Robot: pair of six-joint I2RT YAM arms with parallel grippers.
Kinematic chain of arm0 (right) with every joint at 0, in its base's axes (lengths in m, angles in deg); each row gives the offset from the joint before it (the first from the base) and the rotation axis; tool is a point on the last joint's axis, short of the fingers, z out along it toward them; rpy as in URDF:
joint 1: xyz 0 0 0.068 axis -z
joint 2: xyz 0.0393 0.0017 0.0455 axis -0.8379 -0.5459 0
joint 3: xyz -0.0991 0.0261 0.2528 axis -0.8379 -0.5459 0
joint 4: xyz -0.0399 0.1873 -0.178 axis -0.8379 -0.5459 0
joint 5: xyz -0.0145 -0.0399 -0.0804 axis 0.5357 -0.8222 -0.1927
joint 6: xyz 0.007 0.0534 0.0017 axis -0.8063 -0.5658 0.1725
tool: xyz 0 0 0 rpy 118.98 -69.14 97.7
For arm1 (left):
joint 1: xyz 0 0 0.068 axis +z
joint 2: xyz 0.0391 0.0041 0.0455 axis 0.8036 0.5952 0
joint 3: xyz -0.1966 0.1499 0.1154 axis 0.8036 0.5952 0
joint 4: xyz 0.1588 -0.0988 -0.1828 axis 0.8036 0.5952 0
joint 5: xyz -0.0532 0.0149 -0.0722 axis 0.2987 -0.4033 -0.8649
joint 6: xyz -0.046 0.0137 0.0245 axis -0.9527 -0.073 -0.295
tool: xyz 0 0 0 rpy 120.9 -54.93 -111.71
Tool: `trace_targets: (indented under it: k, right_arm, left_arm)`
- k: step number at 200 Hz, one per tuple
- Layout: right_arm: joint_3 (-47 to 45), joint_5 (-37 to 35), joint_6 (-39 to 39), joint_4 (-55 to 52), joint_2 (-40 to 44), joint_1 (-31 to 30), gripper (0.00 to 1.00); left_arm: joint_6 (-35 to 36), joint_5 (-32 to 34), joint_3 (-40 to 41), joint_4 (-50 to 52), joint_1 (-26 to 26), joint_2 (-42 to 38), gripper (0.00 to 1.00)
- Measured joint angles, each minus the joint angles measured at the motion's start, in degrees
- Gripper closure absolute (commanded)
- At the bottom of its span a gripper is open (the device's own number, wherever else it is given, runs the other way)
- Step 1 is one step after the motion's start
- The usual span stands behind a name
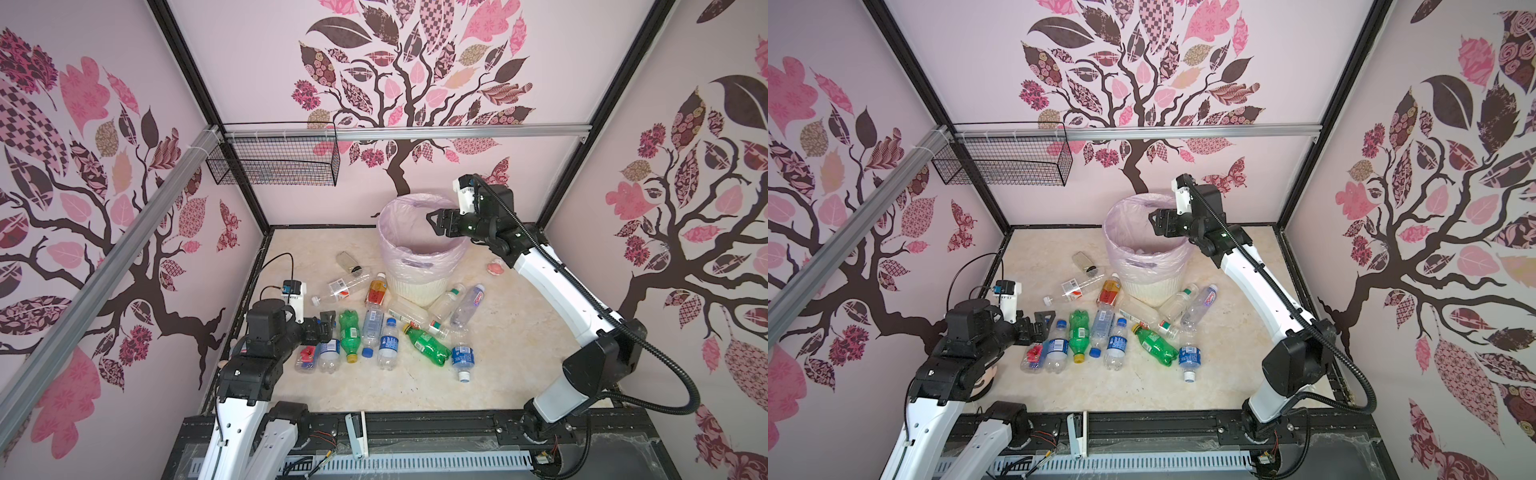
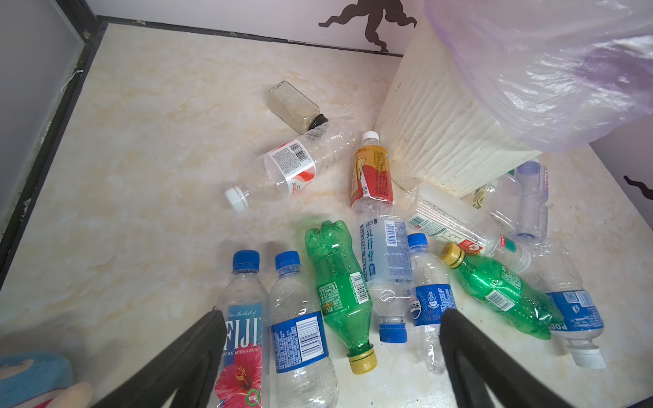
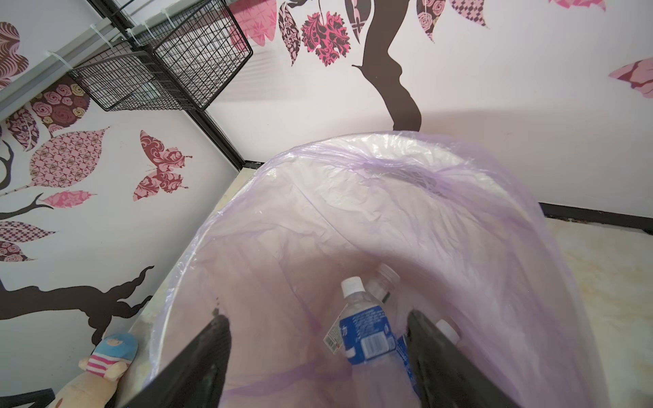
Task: Throw the plastic bottles in the bin
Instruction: Throw the plastic bottle into the trash bin, then pick up the plastic bottle from the middle-left of the table.
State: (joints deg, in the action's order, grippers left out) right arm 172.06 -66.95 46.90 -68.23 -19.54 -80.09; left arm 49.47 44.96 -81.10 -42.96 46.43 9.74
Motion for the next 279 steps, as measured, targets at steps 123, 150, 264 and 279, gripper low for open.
trace_targets:
  k: [123, 150, 264, 279]
  right_arm:
    - [-17.2, -10.32, 2.05, -7.13, 24.74, 0.0, 0.15]
    - [-23.67, -13.03, 1.09, -9.05, 28.68, 0.0, 0.15]
    - [-42.64, -18.82, -3.34, -9.77, 41.51, 0.0, 0.14]
    - [-43.69, -18.8, -3.63, -9.77, 41.9, 0.0, 0.14]
  left_arm:
    - [1.29, 5.11, -2.58, 3.15, 0.0, 4.33, 0.02]
    - [2.23, 8.59, -4.87, 4.96, 0.0, 9.01, 0.06]
    - [3.63, 14.82, -7.17, 8.13, 0.02, 28.06, 0.21]
    - [3.67, 15.26, -7.19, 8.22, 0.33, 30.1, 0.22]
